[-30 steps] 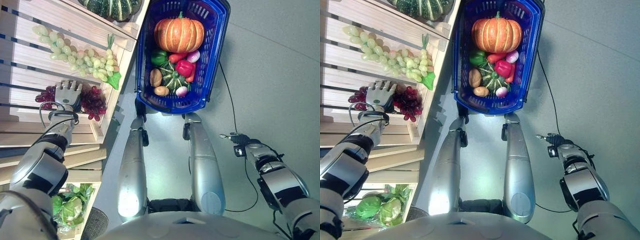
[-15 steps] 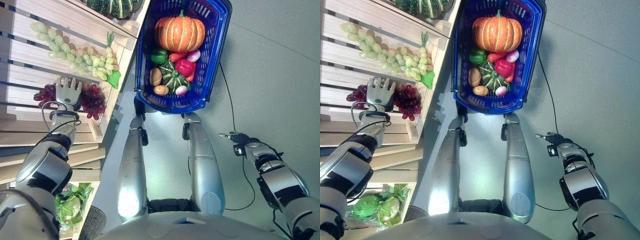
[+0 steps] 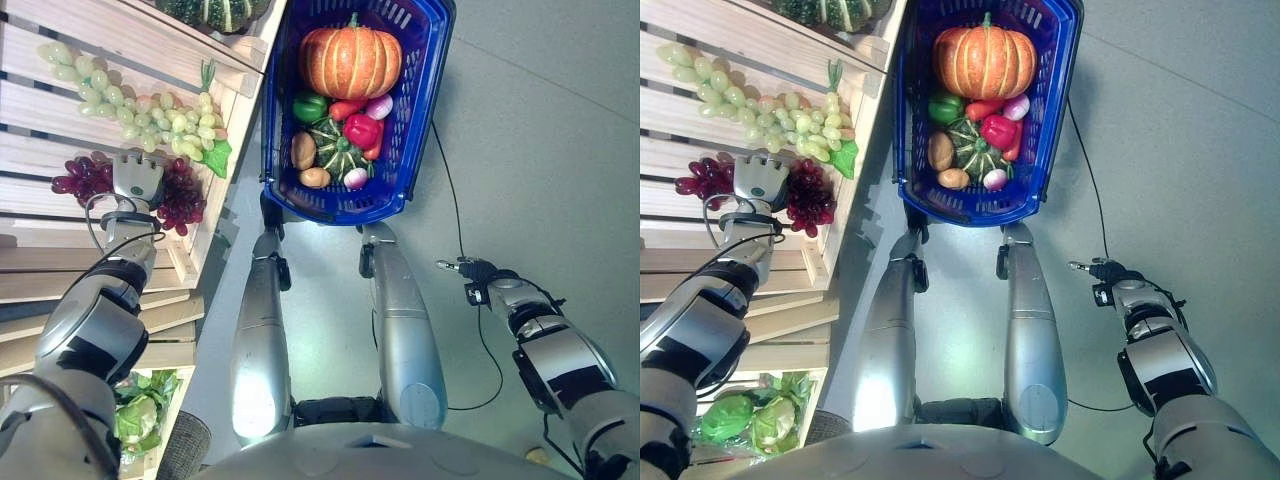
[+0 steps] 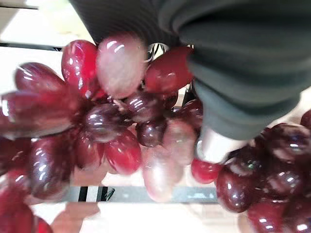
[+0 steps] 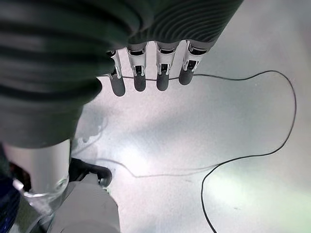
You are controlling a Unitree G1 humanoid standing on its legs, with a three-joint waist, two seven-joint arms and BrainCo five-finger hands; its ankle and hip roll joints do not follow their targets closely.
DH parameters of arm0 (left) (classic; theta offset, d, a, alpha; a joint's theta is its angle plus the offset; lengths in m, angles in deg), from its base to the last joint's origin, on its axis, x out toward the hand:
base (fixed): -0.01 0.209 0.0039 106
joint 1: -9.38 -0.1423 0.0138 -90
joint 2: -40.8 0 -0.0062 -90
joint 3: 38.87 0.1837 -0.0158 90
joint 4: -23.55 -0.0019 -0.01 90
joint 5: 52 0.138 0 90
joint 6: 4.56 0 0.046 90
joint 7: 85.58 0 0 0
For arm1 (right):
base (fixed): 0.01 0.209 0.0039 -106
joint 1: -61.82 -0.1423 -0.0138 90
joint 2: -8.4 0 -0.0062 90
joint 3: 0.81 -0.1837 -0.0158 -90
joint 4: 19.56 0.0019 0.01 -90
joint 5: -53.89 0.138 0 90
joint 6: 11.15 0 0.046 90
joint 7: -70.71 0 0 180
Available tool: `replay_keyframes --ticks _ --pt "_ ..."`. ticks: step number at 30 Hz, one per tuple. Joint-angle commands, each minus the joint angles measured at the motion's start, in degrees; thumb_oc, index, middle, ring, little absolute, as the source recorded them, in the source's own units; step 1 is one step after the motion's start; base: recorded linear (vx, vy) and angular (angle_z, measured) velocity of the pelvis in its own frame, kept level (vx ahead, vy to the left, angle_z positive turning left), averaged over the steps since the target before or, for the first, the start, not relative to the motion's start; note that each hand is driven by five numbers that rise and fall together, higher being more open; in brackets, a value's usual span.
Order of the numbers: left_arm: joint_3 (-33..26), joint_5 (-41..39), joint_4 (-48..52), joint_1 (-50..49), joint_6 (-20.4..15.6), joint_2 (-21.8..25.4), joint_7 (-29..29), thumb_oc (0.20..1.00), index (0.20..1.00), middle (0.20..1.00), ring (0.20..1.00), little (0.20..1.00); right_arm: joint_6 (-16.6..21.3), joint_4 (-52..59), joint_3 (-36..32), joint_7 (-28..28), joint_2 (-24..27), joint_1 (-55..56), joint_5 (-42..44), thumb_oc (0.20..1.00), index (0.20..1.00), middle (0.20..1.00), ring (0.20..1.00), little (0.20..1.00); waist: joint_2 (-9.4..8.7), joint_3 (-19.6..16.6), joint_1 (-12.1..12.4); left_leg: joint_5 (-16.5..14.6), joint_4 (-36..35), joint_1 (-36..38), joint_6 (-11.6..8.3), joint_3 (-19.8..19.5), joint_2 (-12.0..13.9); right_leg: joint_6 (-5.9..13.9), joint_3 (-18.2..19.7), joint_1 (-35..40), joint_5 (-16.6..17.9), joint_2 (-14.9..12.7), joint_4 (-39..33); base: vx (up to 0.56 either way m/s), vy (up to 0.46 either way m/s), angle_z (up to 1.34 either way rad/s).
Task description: Pick up fruits and vegetables into the basket
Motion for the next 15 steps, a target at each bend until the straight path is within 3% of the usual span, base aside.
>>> replay_keyframes --ticks 1,11,14,15 --pt "-1.5 0.5 -4.7 -4.2 0.7 -0.3 -2.7 0.2 0.2 0.2 0.2 0.2 -1.8 0.2 1.6 0.7 2.1 3.5 2.3 1.0 1.0 1.0 1.0 1.0 -1.31 -1.7 1.8 -0.8 0.8 -2.1 2.83 2.7 -3.7 1.05 -2.5 2.7 -1.5 2.9 -2.2 0.0 0.0 0.0" --pt "-1.9 -1.9 -5.3 -4.5 -0.8 -0.7 -2.9 0.2 0.2 0.2 0.2 0.2 -1.4 -0.4 1.8 0.4 2.4 3.2 2.3 1.0 1.0 1.0 1.0 1.0 -1.2 -1.7 1.9 -0.5 0.2 -1.8 2.69 2.9 -3.7 1.03 -2.5 3.0 -1.4 2.9 -2.6 0.0 0.0 0.0" --pt "-2.2 -11.7 -5.0 -4.5 -2.6 -1.1 -3.9 0.2 0.2 0.2 0.2 0.2 -1.4 -0.3 1.7 0.6 2.3 3.2 2.4 1.0 1.0 1.0 1.0 1.0 -1.08 -1.7 1.9 -0.4 0.0 -1.6 2.72 2.9 -3.7 1.06 -2.5 3.1 -1.4 3.0 -2.7 0.0 0.0 0.0" --pt "-2.9 -20.6 -4.8 -4.4 -4.8 -1.3 -5.2 0.2 0.2 0.2 0.2 0.2 -1.5 -0.4 1.8 0.6 2.3 3.1 2.5 1.0 1.0 1.0 1.0 1.0 -1.02 -1.7 1.9 -0.3 -0.2 -1.5 2.73 2.9 -3.8 1.11 -2.4 3.2 -1.3 3.0 -2.8 0.0 0.0 0.0"
